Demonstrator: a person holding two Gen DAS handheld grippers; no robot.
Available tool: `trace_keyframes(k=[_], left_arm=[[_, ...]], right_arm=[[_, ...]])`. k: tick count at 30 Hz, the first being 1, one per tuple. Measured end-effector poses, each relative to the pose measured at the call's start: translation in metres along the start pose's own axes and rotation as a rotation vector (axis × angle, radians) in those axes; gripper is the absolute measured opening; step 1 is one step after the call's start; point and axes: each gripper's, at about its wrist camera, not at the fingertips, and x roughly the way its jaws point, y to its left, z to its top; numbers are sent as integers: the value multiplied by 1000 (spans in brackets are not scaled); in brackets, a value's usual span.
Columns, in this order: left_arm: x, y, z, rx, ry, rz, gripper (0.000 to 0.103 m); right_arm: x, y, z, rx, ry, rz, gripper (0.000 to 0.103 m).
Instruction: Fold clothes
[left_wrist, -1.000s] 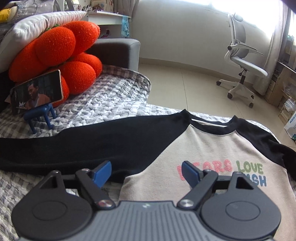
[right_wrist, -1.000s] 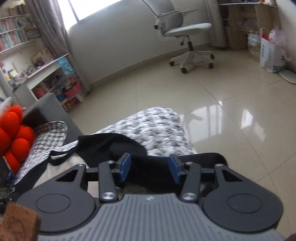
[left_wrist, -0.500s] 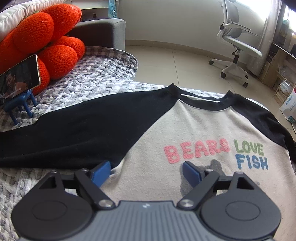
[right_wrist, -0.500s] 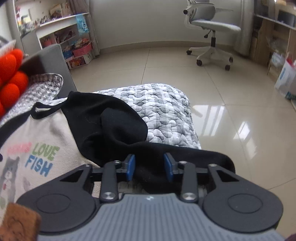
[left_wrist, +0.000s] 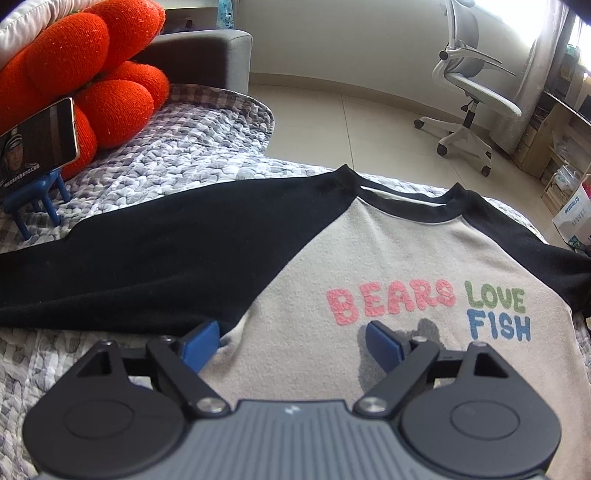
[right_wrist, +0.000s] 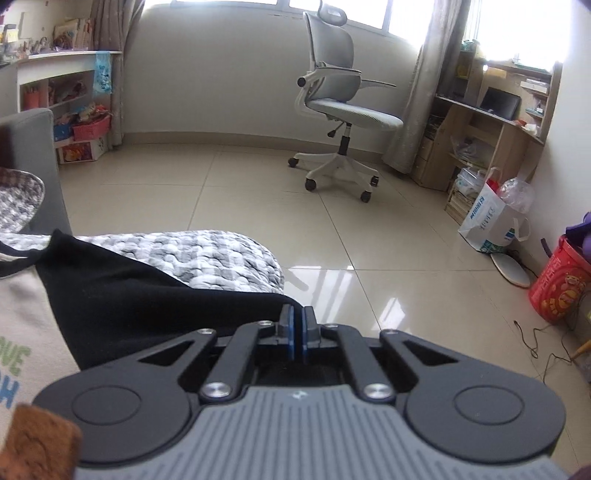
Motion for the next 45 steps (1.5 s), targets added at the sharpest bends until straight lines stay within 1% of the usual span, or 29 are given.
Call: trace_keyframes(k=[1,2,4,5,6,7,8,9,10,11,12,13,14,15,16,17,21,25,27,29,30,31,32,33,35,37,41,43,45], left_arm=[[0,1,0,-3,2,-4,87],[-1,2,0,-7,3,-7,88],[-1,4,-1,-11,6,-11,87],[-1,5,-1,-11,8,-10,87],[0,5,-1,-11,9,-9,88],[0,5,-2,-8,11,-7,88],[1,5,-2,-4,12,-5,88],[1,4,-2,1,12,-3,88],[1,4,-2,3,12,-3,88],[1,4,-2,4,13,-3,88],[1,4,-1,0,13,-5,88],[0,5,-1,-6,13,-8,88],[0,5,0,-14,13,-10,88],[1,6,0,-20,14,-10,88],[2,5,1,-22,15,-8,88],[3,4,1,-20,16,-3,89],[5,-2,2,-10,13,16,90],[6,-3,2,-14,13,23,90],[7,-4,2,-16,13,27,90],[8,-5,3,-16,13,31,91],[8,-6,3,-15,12,35,91],[9,-7,3,-13,12,39,91],[9,-8,2,-10,12,42,91],[9,-9,2,-6,11,44,91],[9,-9,2,-3,11,43,91],[9,-7,2,-6,11,36,91],[9,-5,3,-9,14,30,91],[10,-6,3,-2,16,33,91],[10,-6,3,4,17,33,92]], right_arm=[[4,-1,-1,13,5,-8,4],[0,-3,2,33,-16,-12,4],[-21,-2,11,36,-122,-46,3],[-33,-2,16,24,-187,-48,3],[-39,-3,19,21,-209,-38,4],[-39,-5,20,27,-195,-21,6],[-31,-8,18,49,-141,9,7],[-21,-13,14,84,-69,45,7],[-11,-20,10,132,11,95,13],[-4,-26,7,184,71,137,13],[0,-37,4,255,109,175,13],[1,-50,2,332,125,205,13],[0,-63,1,425,132,231,17],[0,-72,1,499,144,246,24],[1,-80,-2,551,162,257,51],[4,-86,-5,590,186,273,63],[19,-103,-22,787,299,334,63],[33,-121,-50,1103,396,433,63],[40,-122,-56,1185,419,456,63],[45,-119,-56,1238,390,477,63],[46,-118,-54,1251,369,479,61],[47,-118,-51,1261,348,478,42],[46,-117,-45,1225,318,447,15],[44,-116,-39,1187,286,415,8],[31,-110,-20,1046,186,326,7],[4,-103,0,925,36,329,7],[-55,-77,29,618,-183,316,7],[-46,-73,25,572,-116,248,7],[-18,-76,9,553,26,180,7]])
